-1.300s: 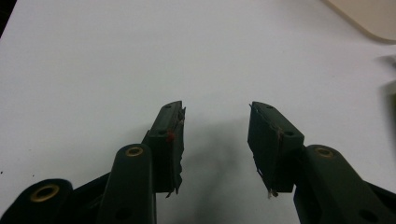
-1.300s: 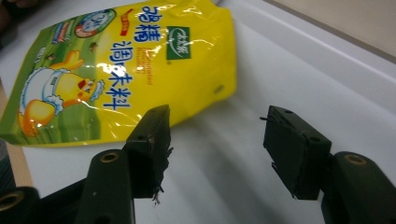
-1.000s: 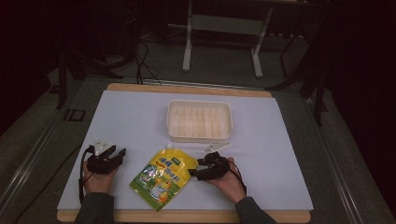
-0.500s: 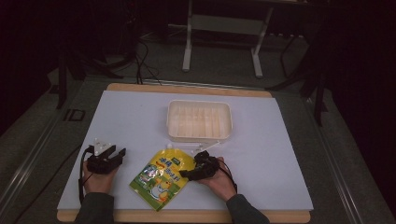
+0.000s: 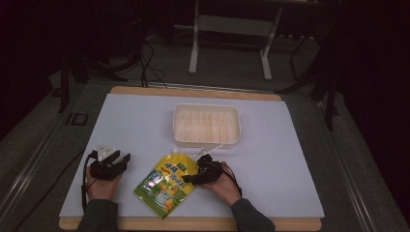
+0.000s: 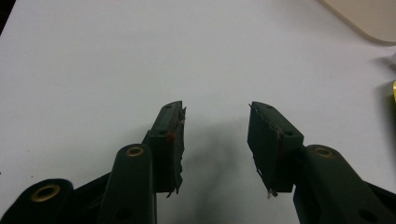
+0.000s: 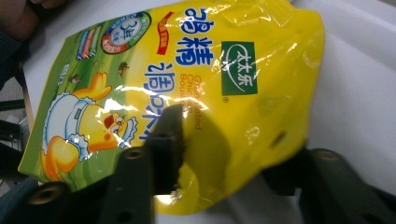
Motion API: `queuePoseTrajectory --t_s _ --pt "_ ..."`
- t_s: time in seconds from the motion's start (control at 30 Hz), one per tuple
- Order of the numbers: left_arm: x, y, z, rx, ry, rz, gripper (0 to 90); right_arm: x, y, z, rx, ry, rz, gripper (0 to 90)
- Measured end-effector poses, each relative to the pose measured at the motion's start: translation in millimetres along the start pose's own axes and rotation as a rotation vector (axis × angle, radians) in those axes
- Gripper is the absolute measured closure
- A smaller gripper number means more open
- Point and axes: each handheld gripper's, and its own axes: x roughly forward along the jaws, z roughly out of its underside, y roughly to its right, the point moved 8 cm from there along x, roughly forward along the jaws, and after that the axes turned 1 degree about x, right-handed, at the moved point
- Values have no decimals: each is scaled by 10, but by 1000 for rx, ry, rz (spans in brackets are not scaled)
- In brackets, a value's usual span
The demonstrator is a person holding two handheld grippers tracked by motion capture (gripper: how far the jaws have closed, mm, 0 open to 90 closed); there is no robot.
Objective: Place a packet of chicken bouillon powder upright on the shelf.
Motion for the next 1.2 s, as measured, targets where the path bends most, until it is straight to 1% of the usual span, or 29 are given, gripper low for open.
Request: queuePoseTrajectory --t_s 0.07,0.13,0.2,0.27,0.37,0.4,0.43,0.5,0.63,0.77,0.87,0.9,1.2 --pt "0 0 -1 0 1 0 551 0 9 -1 4 -11 1 661" --pt "0 1 -1 -2 1 1 551 1 14 3 9 -16 -10 728" --pt "-1 1 -1 -3 1 1 551 -7 14 3 22 -11 -19 771" --pt "-1 1 -2 -2 2 2 551 -15 13 -3 32 -2 -29 795" --pt "-2 2 -3 -4 3 3 551 -26 4 -10 19 1 -30 815" --pt "-2 2 -3 -4 4 3 551 -29 -2 -15 12 2 -26 852" --pt "-2 2 -3 -4 4 3 551 -29 -2 -15 12 2 -26 852" --pt "-2 2 -4 -5 5 3 551 -45 -20 -40 -3 11 -14 875" --pt "-2 2 -4 -5 4 3 551 -90 -37 -89 -6 32 -17 896" --pt "-4 2 -4 -5 5 2 551 -218 -75 -213 -8 78 -32 898" --pt "-4 2 -5 -8 7 3 551 -301 -80 -293 -23 100 -13 900" --pt "-5 0 -4 -8 6 3 551 -327 -69 -311 -25 105 -1 900" --pt "-3 2 -7 -13 10 1 551 -630 82 -417 -6 163 39 900"
